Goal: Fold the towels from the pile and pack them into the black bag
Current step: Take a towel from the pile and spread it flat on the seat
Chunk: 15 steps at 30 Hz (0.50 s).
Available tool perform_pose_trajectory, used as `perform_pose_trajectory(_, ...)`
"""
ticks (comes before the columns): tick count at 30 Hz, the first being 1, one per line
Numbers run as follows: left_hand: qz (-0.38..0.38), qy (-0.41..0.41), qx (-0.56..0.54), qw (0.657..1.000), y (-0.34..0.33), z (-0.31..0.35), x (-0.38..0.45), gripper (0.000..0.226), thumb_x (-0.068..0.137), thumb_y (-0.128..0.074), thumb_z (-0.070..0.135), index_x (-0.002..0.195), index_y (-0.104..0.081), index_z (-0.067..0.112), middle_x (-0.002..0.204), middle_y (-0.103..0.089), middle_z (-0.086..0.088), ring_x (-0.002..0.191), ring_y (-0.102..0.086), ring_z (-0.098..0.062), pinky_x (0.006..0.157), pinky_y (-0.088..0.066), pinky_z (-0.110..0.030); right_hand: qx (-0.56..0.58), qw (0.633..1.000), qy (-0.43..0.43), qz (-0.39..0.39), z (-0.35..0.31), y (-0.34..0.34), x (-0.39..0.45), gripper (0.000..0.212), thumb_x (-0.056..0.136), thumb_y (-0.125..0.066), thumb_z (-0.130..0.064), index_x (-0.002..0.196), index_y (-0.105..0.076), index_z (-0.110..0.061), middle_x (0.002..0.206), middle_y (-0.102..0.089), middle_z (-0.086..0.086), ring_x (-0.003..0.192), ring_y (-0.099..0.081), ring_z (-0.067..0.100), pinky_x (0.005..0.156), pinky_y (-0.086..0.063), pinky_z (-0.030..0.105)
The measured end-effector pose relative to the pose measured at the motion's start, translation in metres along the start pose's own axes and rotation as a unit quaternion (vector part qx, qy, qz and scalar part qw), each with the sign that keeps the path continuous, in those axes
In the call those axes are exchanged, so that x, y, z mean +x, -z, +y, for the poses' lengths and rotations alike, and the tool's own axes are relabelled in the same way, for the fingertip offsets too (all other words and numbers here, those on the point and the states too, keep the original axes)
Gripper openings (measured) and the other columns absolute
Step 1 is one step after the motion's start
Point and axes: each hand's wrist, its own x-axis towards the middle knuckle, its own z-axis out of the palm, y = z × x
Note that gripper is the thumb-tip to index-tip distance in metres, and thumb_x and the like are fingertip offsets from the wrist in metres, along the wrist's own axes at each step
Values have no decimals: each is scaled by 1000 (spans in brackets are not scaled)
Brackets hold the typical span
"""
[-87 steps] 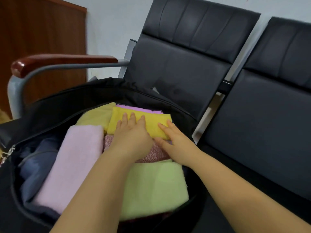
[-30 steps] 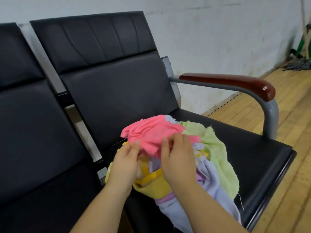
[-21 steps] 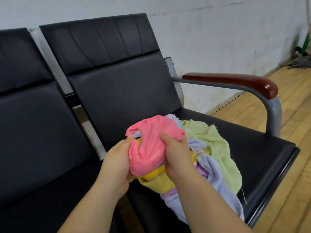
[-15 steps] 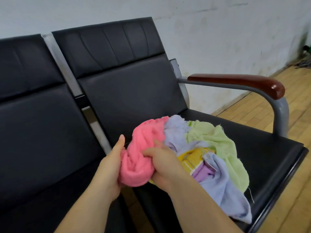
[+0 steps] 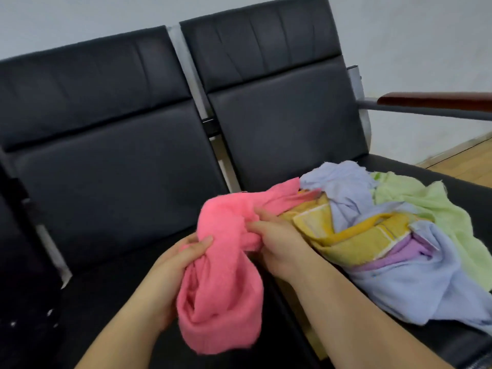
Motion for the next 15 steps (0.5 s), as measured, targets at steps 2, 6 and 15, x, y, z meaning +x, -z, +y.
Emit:
perform_pose_trajectory(2, 21, -24, 31, 999, 44, -4, -21, 72, 53, -86, 24, 117, -61, 6, 94, -75, -3, 81, -72, -10, 60, -53, -15, -37, 992, -71, -94, 30, -25, -9, 47, 91, -42, 9, 136, -48, -5, 86, -67, 4, 64, -65, 11, 59, -53, 26)
perform_pose_trajectory(6, 108, 3, 87, 990, 123, -35, -84, 70, 41, -89, 44, 107, -70, 28, 103, -74, 5, 92, -70, -7, 71, -52, -16, -238, 929, -202, -200, 76, -51, -38, 29, 95, -51, -8, 117, -60, -23, 93, -68, -3, 79, -66, 10, 67, -53, 24)
perform_pose_trajectory(15, -22, 154, 497, 853, 166, -82, -117, 27, 87, -63, 45, 112, -68, 35, 111, -67, 13, 102, -62, -4, 97, -45, -23, -656, 751, 11, -75, 109, -40, -39, 19, 90, -63, -29, 109, -65, -28, 109, -64, -5, 92, -59, 5, 81, -45, 17)
